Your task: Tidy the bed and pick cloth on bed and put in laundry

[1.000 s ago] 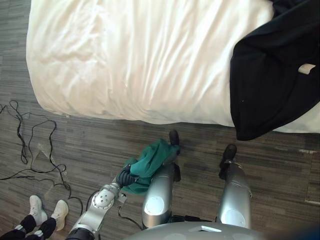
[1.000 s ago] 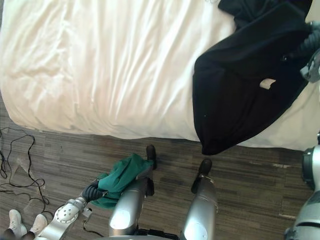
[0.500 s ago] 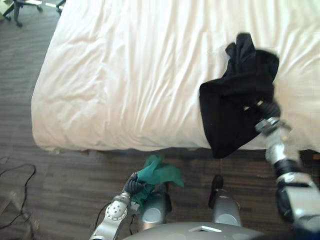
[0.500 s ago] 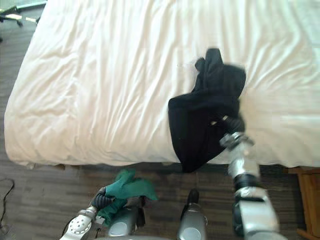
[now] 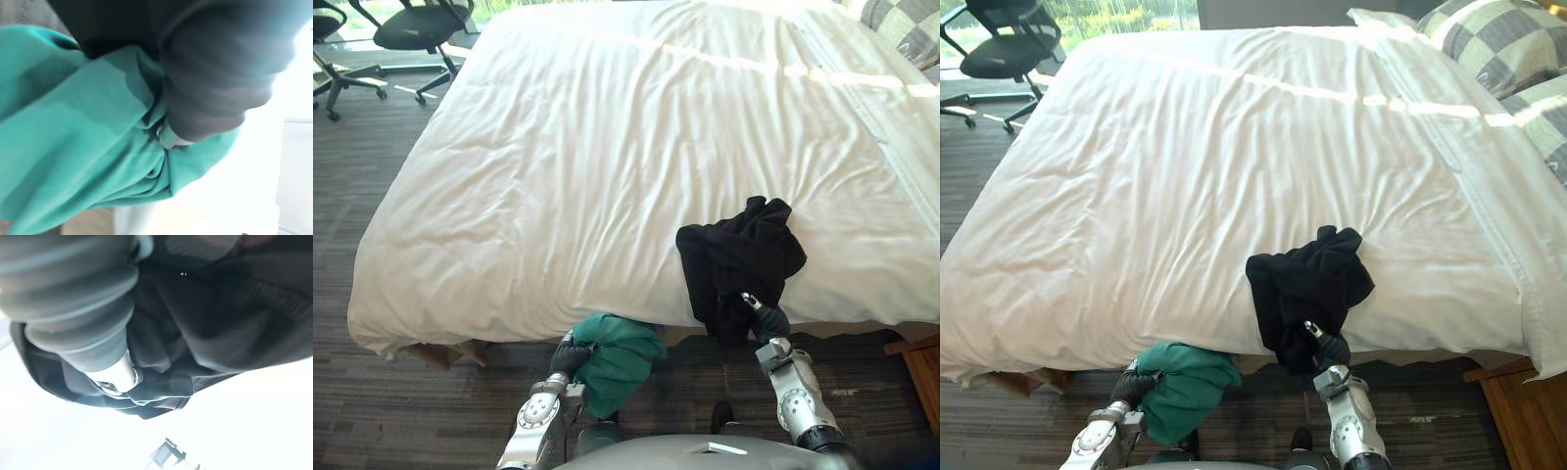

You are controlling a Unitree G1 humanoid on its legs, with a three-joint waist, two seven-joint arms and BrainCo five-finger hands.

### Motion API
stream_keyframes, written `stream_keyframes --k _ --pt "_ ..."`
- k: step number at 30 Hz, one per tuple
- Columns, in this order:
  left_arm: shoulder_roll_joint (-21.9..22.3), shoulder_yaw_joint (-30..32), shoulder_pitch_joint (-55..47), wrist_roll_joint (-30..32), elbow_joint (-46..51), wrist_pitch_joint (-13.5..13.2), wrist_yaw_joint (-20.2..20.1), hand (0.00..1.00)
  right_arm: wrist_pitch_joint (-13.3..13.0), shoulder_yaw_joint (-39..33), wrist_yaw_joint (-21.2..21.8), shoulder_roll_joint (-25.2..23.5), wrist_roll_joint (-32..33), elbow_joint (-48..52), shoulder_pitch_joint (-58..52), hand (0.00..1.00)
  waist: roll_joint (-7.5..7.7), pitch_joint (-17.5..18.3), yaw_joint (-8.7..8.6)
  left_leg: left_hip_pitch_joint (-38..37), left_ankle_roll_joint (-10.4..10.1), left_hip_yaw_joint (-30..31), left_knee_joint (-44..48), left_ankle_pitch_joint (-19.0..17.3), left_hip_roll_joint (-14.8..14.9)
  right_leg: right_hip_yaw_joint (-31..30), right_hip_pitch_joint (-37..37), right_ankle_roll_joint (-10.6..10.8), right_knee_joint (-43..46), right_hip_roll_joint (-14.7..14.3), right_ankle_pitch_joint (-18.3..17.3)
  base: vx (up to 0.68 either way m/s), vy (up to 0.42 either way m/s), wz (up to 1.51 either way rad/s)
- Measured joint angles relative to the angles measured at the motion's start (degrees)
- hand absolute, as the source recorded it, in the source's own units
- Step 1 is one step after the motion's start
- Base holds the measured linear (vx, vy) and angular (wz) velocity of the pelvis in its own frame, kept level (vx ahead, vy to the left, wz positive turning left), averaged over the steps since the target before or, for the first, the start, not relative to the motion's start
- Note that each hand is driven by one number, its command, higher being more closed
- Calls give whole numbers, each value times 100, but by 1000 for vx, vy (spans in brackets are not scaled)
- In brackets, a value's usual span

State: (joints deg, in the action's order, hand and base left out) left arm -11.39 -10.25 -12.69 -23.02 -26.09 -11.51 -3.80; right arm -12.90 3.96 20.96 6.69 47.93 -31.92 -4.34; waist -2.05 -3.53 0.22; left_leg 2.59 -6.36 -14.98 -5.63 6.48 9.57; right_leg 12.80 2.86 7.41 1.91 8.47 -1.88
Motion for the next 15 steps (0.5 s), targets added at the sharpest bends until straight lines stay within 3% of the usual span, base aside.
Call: stream_keyframes --k 3,6,9,12,15 --pt "17 -123 -42 -349 401 5 108 100 27 199 -142 -5 -466 271 -298 100 -2 1 -51 -96 -12 -13 -1 -8 28 -14 -98 -5 -25 -32 7 15 -1 -4" --pt "94 -230 -60 -733 475 4 504 100 27 451 -547 3 -1166 417 -492 100 -31 49 -90 -169 -21 6 -6 -21 32 22 -196 -12 -81 -39 14 0 0 0" --pt "233 -331 -99 -1075 484 -5 922 100 -5 921 -661 52 -1779 405 -631 100 -35 50 -83 -160 -18 167 -11 -17 26 219 -313 -14 -129 -34 7 7 -3 25" --pt "465 -338 -280 -1619 431 -44 1303 100 13 1495 -618 39 -1902 378 -670 100 -30 56 -37 -117 -11 639 -25 12 -22 722 -587 -3 -187 -14 -91 3 -15 72" --pt "636 -332 -528 -1634 426 -249 1422 100 10 1746 -615 20 -1900 380 -737 100 -38 66 88 38 34 1166 -32 101 -160 1353 -838 48 -151 62 -269 13 -20 115"
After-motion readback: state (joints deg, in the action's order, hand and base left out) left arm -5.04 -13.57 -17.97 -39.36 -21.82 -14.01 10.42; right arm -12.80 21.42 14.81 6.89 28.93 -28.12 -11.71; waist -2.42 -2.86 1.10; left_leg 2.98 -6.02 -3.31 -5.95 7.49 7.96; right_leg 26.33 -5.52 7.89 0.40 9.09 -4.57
